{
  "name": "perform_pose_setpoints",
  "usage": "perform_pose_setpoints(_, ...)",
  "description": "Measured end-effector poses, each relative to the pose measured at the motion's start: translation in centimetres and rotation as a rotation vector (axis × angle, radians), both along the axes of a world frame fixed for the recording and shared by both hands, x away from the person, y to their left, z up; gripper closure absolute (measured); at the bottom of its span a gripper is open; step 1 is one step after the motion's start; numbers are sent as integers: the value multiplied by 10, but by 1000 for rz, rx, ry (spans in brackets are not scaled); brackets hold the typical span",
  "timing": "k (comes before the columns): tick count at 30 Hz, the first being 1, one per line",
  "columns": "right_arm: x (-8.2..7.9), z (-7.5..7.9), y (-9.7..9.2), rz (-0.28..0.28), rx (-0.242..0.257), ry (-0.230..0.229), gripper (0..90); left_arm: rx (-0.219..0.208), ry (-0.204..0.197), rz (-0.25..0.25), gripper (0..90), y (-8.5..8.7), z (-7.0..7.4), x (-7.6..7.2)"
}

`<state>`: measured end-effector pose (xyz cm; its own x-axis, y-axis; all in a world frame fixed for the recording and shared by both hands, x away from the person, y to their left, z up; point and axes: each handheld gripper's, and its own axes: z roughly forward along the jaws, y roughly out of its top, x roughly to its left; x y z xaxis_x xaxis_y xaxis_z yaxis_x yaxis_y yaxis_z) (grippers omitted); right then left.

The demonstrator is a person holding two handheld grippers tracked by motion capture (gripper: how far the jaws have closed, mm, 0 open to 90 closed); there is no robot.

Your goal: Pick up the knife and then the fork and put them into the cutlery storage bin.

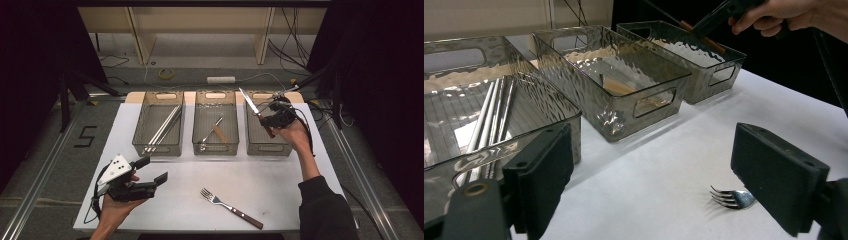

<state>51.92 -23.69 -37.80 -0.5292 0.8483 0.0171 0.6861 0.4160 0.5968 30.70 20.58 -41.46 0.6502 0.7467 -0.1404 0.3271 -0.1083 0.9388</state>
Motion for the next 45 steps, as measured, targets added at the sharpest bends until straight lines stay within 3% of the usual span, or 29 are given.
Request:
perform_pose_setpoints(4, 7, -9, -1, -56, -21, 22, 769, -1, -1, 1, 169, 0, 0, 0)
perform_pose_setpoints(8, 11, -15, 2, -73, -35, 40, 769, 0, -1, -2, 168, -1, 0, 0)
perform_pose_setpoints(14, 15, -25, 3, -133, -97, 71, 768, -1, -1, -2, 169, -1, 0, -1)
perform_pose_setpoints(27, 20, -37, 11, -187, -177, 117, 763, 0, 1, 3, 168, 0, 0, -1)
perform_pose_setpoints(29, 20, -38, 13, -195, -211, 123, 750, 1, 1, 3, 168, 0, 0, -2)
perform_pose_setpoints(30, 19, -38, 14, -190, -227, 117, 719, 4, 1, 2, 168, 0, 0, -2)
perform_pose_setpoints(32, 18, -35, 15, -164, -204, 125, 654, 2, 2, 5, 169, 0, 0, -1)
perform_pose_setpoints(35, 12, -27, 17, -130, -194, 82, 585, 3, 2, 5, 169, 0, 0, -1)
perform_pose_setpoints(40, -16, -14, 28, 8, -158, 1, 536, 8, 12, 2, 169, 0, -1, -1)
perform_pose_setpoints(43, -38, -10, 34, 112, -99, 23, 476, 13, 8, 1, 168, 0, -1, -2)
perform_pose_setpoints(45, -52, -7, 35, 165, -32, 31, 449, 8, 11, 3, 169, 0, -1, -1)
